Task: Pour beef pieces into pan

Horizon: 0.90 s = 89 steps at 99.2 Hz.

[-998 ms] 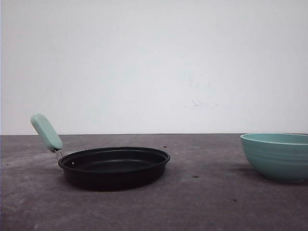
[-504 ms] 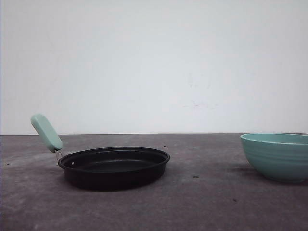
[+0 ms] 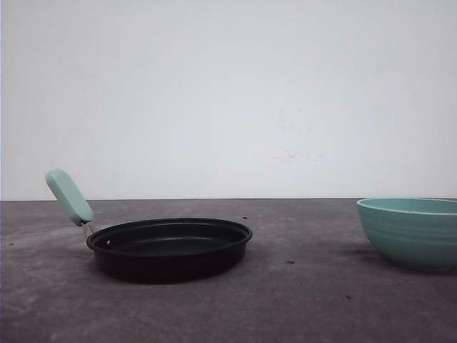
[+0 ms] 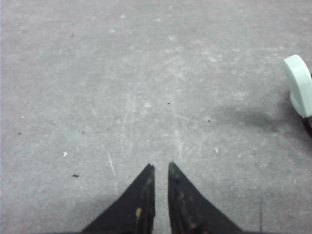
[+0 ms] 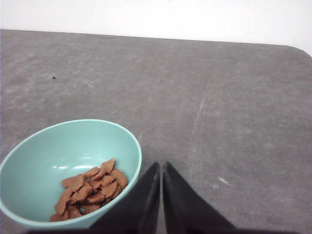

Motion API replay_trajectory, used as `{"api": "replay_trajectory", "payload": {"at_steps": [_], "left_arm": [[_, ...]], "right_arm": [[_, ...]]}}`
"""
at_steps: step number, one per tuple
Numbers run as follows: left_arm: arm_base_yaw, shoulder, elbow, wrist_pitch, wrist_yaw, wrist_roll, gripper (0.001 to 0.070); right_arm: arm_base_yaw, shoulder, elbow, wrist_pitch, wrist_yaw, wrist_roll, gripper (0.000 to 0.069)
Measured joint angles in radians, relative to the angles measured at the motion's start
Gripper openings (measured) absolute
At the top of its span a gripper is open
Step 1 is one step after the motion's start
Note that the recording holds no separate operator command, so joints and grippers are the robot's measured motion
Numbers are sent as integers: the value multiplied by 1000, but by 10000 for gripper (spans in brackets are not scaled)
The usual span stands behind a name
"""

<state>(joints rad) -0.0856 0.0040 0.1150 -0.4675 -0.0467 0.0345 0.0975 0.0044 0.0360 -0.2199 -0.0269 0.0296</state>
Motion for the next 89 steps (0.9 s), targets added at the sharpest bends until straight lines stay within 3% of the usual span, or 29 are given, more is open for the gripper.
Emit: {"api": "replay_trajectory", "payload": {"at_steps": [55,72,79,89], "left_arm": [[0,0,0,0,0,0,23],[0,0,0,2,0,-2,23],[0,0,-4,23,13,-38,23],[0,0,-11,54,26,-167,23]], "right_arm": [[0,0,0,69,-1,8,7],[0,0,0,8,19,26,7],[0,0,0,-8,31,33,7],[0,0,0,-8,31,55,7]]}}
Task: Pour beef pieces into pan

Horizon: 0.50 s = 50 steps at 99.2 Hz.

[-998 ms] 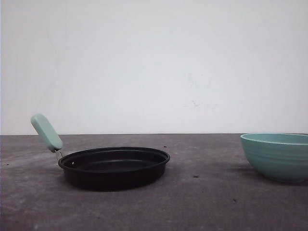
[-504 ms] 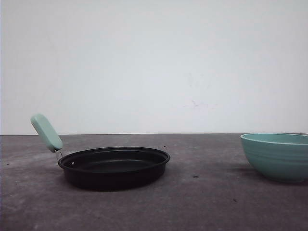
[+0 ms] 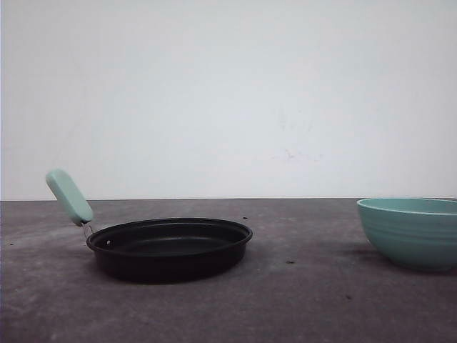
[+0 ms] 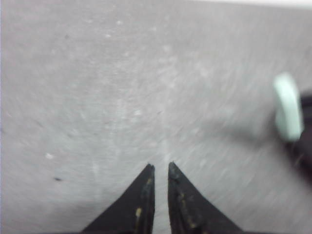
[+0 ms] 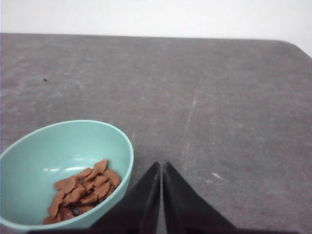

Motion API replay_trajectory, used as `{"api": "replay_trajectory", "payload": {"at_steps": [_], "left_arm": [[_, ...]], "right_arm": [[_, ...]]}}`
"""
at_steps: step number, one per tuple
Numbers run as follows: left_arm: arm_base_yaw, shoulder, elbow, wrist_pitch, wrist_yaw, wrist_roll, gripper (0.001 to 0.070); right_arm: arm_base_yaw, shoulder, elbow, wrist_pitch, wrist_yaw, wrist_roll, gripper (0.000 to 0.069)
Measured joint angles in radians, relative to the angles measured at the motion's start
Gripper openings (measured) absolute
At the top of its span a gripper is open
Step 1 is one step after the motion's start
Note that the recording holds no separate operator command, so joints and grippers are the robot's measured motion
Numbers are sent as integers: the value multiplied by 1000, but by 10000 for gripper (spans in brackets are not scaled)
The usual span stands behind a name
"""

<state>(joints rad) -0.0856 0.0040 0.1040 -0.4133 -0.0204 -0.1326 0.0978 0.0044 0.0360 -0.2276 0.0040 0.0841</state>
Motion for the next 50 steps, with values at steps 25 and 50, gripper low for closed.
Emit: {"api": "replay_trajectory", "payload": {"at_steps": [25,50], "left_arm": [[0,0,-2,9,0,-288,23],[0,0,5,-29,-3,-305,23]], "right_arm": [[0,0,0,0,0,26,7],[0,0,0,0,0,28,7]]}}
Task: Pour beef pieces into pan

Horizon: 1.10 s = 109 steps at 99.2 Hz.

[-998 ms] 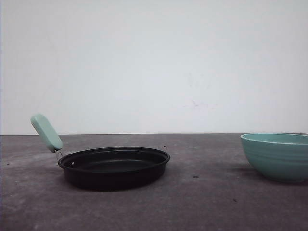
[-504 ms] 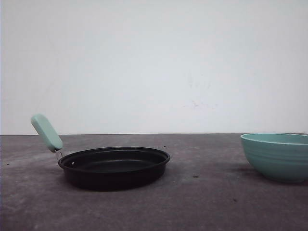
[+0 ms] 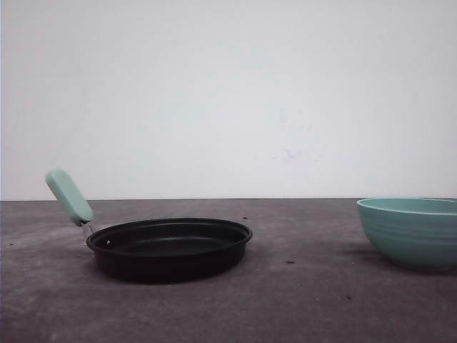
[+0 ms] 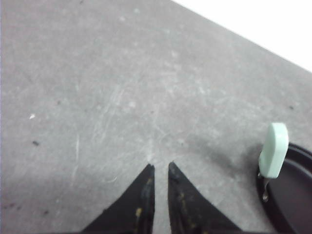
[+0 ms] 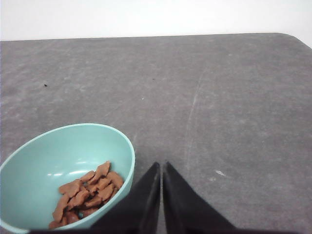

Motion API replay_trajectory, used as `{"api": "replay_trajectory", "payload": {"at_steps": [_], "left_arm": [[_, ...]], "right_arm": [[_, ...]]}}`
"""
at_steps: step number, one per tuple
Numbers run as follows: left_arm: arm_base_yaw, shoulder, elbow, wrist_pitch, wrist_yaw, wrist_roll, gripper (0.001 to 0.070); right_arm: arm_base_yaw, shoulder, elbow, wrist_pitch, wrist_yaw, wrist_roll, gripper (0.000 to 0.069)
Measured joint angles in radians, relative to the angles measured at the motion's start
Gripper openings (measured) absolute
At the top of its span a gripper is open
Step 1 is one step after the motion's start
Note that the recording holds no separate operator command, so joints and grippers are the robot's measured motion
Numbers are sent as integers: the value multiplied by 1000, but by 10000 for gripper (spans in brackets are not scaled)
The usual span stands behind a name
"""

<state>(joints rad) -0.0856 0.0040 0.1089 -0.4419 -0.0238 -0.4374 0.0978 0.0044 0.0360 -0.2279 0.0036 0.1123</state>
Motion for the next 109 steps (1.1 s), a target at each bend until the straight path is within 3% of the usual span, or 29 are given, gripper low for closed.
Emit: {"api": "replay_trajectory", "payload": {"at_steps": [12,35,49,59,74,80,91,109], "left_arm": [[0,2,2,-8,-14,2,23],[0,16,4,-18,-128,45,23],[0,34,4,-18,-126,51,23],[0,35,1,4,-60,48,23],[0,38,-8,87,153,24,23],[0,43,-3,106,214,14,23],[-1,66,27,104,230,2,23],[-1,198,180,103,236,7,23]], "right_arm": [[0,19,0,0,0,0,7],[0,149,0,0,0,0,7],[0,204,0,12,-3,0,7],[0,203,0,40,-17,10,7],[0,201,6,144,-144,61,7],[2,201,24,185,-175,72,7],[5,201,100,240,-185,79,7],[5,223,276,208,-187,79,7]]}}
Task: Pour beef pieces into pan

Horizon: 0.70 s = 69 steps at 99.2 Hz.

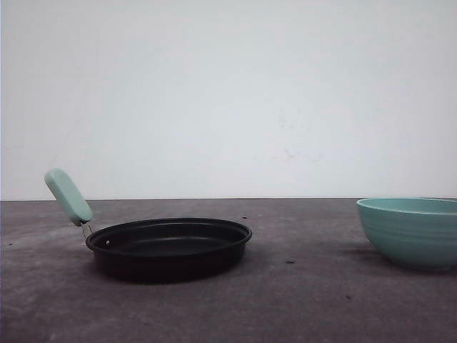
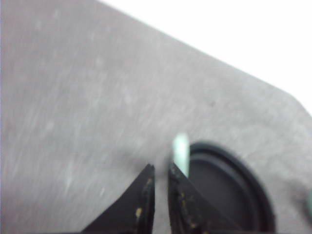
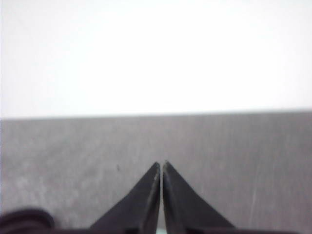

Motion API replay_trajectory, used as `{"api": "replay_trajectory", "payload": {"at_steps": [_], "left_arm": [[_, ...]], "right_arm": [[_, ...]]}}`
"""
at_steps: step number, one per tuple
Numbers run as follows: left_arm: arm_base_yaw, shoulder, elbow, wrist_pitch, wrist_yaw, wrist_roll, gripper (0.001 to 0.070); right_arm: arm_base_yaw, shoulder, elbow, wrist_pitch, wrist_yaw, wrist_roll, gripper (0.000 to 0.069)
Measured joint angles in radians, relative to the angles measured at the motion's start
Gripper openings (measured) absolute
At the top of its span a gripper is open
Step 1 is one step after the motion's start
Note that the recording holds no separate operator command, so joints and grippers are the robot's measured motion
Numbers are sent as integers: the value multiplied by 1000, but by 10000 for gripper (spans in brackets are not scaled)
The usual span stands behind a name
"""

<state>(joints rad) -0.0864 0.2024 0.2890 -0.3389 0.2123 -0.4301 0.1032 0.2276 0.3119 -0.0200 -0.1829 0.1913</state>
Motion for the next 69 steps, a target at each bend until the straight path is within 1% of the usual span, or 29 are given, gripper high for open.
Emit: {"api": "replay_trajectory", "payload": {"at_steps": [12,23,34,43,48,53,56,58,59,63,69], "left_arm": [[0,155,125,3,0,39,23],[0,301,271,2,0,76,23],[-12,423,429,1,0,101,23],[-35,506,542,6,1,109,23],[-49,546,591,8,6,112,23],[-65,583,626,21,27,113,34],[-75,603,642,24,35,113,63],[-83,619,652,27,42,113,107],[-86,624,655,27,45,113,130],[-98,644,660,35,48,113,246],[-113,668,660,32,49,114,426]], "right_arm": [[0,35,98,-20,0,-10,7],[0,66,185,-21,-7,-39,7],[0,95,272,-21,-27,-57,7],[0,119,336,-42,-27,-61,10],[0,135,369,-71,-27,-63,31],[0,154,398,-103,-27,-64,90],[0,167,414,-124,-27,-64,140],[0,177,426,-143,-27,-64,186],[0,179,428,-146,-27,-64,194],[0,196,447,-175,-27,-64,276],[0,217,465,-202,-27,-64,370]]}}
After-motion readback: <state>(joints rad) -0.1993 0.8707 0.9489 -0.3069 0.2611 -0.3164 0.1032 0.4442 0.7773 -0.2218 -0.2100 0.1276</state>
